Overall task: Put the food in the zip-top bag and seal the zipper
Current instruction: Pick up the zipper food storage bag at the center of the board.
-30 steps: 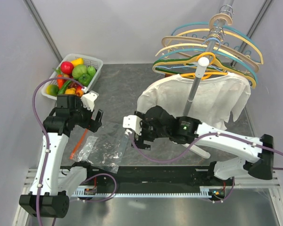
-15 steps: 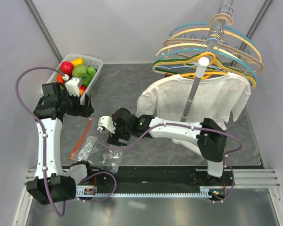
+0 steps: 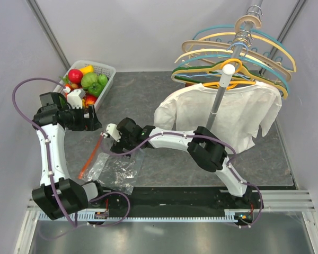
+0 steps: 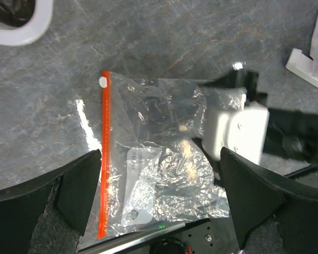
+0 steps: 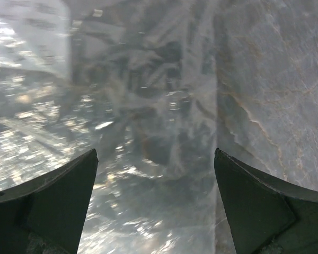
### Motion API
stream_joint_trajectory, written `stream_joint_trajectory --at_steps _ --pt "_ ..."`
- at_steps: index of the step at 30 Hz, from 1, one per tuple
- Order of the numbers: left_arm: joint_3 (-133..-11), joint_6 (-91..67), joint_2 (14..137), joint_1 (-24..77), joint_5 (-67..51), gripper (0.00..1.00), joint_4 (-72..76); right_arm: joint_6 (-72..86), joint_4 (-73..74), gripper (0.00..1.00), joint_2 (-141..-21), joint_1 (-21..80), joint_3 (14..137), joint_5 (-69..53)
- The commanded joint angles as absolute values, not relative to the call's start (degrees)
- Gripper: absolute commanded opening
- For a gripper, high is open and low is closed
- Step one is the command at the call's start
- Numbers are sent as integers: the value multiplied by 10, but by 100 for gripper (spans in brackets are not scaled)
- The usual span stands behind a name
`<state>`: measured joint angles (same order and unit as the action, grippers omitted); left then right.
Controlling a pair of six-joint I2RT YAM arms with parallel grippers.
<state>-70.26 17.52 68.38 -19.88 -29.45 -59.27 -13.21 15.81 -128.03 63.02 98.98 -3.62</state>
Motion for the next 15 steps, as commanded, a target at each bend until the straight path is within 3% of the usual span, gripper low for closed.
stream_joint_trajectory --at_steps 1,11,15 --pt "-693 193 686 -211 -336 100 -606 -117 131 98 -1306 606 1033 -52" --pt "-685 192 714 -226 -345 100 -602 -125 143 97 -1332 593 990 -100" --pt "-681 187 725 -230 -324 100 -598 -127 147 85 -1332 593 962 -104"
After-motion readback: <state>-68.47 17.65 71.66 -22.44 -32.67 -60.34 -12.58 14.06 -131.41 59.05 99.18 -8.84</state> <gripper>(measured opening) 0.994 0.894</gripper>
